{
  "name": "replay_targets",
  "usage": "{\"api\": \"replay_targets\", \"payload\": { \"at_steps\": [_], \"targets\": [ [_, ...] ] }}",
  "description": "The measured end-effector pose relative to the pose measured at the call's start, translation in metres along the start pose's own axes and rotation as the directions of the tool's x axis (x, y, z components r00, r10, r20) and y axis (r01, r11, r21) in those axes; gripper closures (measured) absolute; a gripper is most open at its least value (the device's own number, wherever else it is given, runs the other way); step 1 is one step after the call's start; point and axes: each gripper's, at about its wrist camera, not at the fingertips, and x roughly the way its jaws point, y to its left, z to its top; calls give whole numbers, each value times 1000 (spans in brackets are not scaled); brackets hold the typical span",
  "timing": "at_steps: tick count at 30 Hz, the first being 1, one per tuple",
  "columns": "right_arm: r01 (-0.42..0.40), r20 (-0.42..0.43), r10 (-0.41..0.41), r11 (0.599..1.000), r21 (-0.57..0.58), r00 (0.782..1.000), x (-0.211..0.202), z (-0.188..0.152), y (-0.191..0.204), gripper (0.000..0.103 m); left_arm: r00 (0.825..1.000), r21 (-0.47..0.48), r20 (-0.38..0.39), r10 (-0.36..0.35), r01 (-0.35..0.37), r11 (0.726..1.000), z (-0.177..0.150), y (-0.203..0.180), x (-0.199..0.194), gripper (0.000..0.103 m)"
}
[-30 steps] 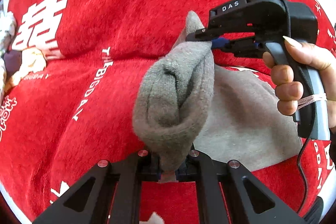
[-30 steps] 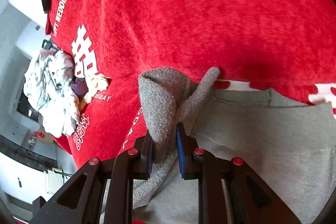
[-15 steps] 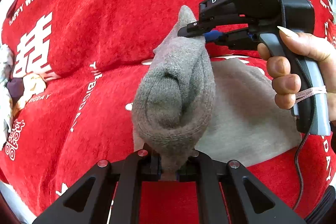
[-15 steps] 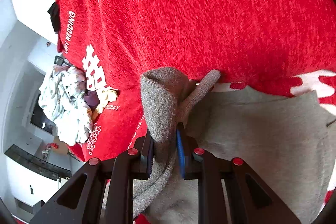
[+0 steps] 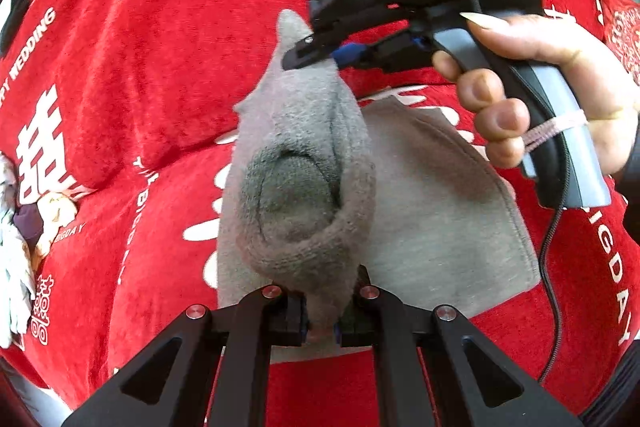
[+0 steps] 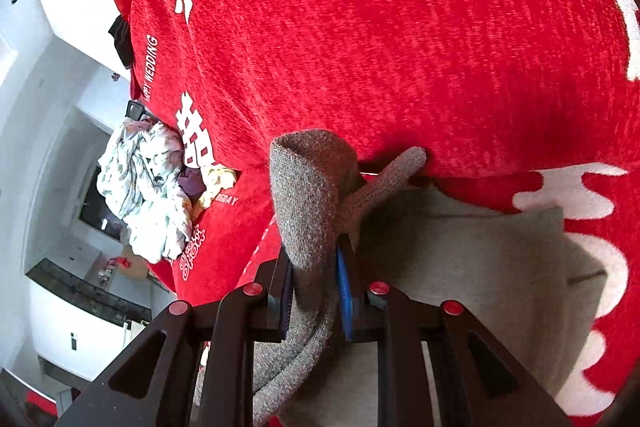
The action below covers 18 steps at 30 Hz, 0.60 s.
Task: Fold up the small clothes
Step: 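Hold the grey sock with both tools and lift it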
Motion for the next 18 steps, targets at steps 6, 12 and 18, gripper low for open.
{"api": "replay_targets", "payload": {
  "at_steps": [6, 12, 18],
  "targets": [
    [-4, -8, 4, 1000, -7, 1000, -11, 1, -22, 82, 1000, 43, -18, -9, 10, 999, 7, -30, 7, 94],
    [-2, 7, 2, 1000, 5, 1000, -26, -4, -44, 82, 1000, 89, -28, 2, 1, 996, 9, -56, 16, 94],
    [-19, 31, 19, 1000, 24, 999, -40, -9, -58, 82, 999, 115, -32, 13, -10, 993, 11, -73, 15, 94]
  ]
}}
